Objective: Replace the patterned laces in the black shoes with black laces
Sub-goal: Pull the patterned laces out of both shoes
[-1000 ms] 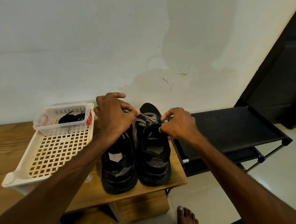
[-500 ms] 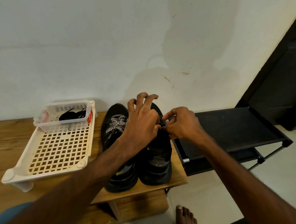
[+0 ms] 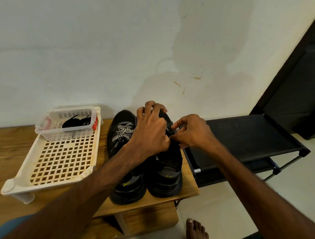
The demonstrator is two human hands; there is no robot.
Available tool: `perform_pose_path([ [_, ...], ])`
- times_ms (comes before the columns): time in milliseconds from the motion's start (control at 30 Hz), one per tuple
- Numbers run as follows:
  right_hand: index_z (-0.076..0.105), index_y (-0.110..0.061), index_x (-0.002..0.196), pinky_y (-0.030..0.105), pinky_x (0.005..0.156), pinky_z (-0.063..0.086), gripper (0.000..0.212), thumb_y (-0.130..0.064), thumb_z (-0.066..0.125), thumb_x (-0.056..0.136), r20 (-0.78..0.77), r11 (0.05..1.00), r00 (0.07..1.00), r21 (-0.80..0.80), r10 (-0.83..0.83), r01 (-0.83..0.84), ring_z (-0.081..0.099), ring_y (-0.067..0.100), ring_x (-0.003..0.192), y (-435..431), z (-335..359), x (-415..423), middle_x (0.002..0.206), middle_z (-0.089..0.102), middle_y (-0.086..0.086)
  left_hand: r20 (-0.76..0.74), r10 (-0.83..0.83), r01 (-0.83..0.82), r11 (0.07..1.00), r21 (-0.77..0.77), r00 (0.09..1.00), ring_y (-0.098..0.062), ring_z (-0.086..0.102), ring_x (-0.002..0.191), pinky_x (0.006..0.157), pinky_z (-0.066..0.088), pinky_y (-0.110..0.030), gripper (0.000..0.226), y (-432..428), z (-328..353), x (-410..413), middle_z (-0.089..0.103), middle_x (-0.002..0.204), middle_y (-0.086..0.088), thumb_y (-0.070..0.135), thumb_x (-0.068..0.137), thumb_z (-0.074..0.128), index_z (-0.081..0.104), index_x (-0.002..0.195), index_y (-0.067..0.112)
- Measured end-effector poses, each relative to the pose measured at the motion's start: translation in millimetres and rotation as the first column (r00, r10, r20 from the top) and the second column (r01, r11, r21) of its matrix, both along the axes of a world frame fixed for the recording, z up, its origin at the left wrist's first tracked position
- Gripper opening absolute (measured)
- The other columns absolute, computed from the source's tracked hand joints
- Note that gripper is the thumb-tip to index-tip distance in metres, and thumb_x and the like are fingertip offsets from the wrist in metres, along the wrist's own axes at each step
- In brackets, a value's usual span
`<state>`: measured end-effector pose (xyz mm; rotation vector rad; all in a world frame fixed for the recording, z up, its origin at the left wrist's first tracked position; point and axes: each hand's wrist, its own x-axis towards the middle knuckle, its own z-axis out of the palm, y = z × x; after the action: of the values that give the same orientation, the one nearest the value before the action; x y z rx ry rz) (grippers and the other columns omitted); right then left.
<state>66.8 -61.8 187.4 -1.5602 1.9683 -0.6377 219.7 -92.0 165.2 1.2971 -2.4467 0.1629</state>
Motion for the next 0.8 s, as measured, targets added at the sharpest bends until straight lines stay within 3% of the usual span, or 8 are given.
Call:
perform_pose_path([
  [67, 0.071, -0.028, 0.086, 0.039, 0.079, 0.064, 0.02, -0.017, 0.086, 0.08, -0.031, 1.0, 1.0, -0.015, 0.006, -0.007, 0.075, 0.016, 0.075, -0.2, -1.2, 1.1, 0.09, 0.075, 0.002, 0.048, -0.007, 0.007, 1.0, 0.013, 0.999, -0.027, 0.02, 0.142, 0.109, 0.023, -0.044, 0.018, -0.4, -0.3, -0.3, 0.039, 0.147, 0.0, 0.036, 0.073, 0.067, 0.054, 0.073, 0.024],
  [200, 0.079, -0.022, 0.095, 0.038, 0.081, 0.064, 0.014, -0.017, 0.083, 0.083, -0.052, 0.999, 0.999, -0.033, 0.002, -0.004, 0.075, 0.015, 0.072, 1.7, -2.0, 0.1, 0.089, 0.077, 0.0, 0.101, -0.046, 0.044, 0.999, 0.015, 0.994, -0.027, 0.02, 0.142, 0.108, 0.021, -0.045, 0.02, -1.8, -5.0, 1.0, 0.039, 0.147, -0.002, 0.036, 0.073, 0.064, 0.064, 0.082, 0.018],
  [333, 0.08, -0.022, 0.097, 0.034, 0.077, 0.064, 0.014, -0.019, 0.083, 0.084, -0.039, 1.0, 0.999, -0.023, 0.001, -0.002, 0.074, 0.013, 0.062, 1.8, -2.0, -2.0, 0.084, 0.076, -0.002, 0.026, -0.074, 0.076, 0.996, -0.045, 0.997, -0.026, 0.031, 0.134, 0.101, 0.027, -0.045, 0.023, -3.4, -7.4, 3.5, 0.049, 0.133, -0.003, 0.042, 0.066, 0.055, 0.058, 0.068, 0.019],
  [467, 0.08, -0.024, 0.098, 0.034, 0.079, 0.064, 0.015, -0.02, 0.083, 0.084, -0.044, 0.999, 0.999, -0.033, -0.004, 0.002, 0.074, 0.012, 0.068, 1.4, -3.4, -0.2, 0.091, 0.077, -0.001, 0.01, -0.091, 0.092, 0.994, -0.059, 0.996, -0.026, 0.032, 0.131, 0.099, 0.028, -0.045, 0.026, -5.8, -11.2, 4.3, 0.05, 0.129, -0.004, 0.043, 0.069, 0.054, 0.058, 0.066, 0.017],
  [667, 0.076, -0.023, 0.08, 0.029, 0.068, 0.064, 0.011, -0.016, 0.084, 0.083, 0.029, 0.997, 0.997, -0.031, -0.07, 0.071, 0.073, 0.01, 0.057, 5.4, -2.5, -0.9, 0.079, 0.075, -0.001, 0.153, -0.115, 0.112, 0.993, 0.025, 0.982, -0.028, 0.021, 0.137, 0.103, 0.022, -0.048, 0.03, -6.7, -14.9, 8.2, 0.04, 0.141, -0.007, 0.044, 0.065, 0.055, 0.065, 0.077, 0.018],
  [733, 0.075, -0.022, 0.081, 0.031, 0.069, 0.065, 0.011, -0.016, 0.084, 0.082, 0.046, 0.998, 0.997, -0.02, -0.066, 0.067, 0.074, 0.011, 0.058, 5.7, -1.8, -2.6, 0.08, 0.076, 0.001, 0.059, -0.145, 0.145, 0.989, 0.006, 0.988, -0.026, 0.024, 0.136, 0.102, 0.022, -0.046, 0.024, -6.5, -14.0, 10.3, 0.043, 0.14, -0.003, 0.045, 0.064, 0.051, 0.058, 0.069, 0.022],
  [800, 0.075, -0.022, 0.084, 0.033, 0.072, 0.065, 0.009, -0.018, 0.084, 0.083, 0.045, 0.999, 0.998, -0.017, -0.05, 0.051, 0.074, 0.011, 0.059, 6.0, -0.8, -4.2, 0.08, 0.076, 0.0, -0.133, -0.155, 0.156, 0.988, -0.007, 0.979, -0.021, 0.028, 0.134, 0.099, 0.021, -0.039, 0.024, -6.1, -8.0, 11.2, 0.047, 0.136, 0.003, 0.046, 0.067, 0.049, 0.057, 0.066, 0.024],
])
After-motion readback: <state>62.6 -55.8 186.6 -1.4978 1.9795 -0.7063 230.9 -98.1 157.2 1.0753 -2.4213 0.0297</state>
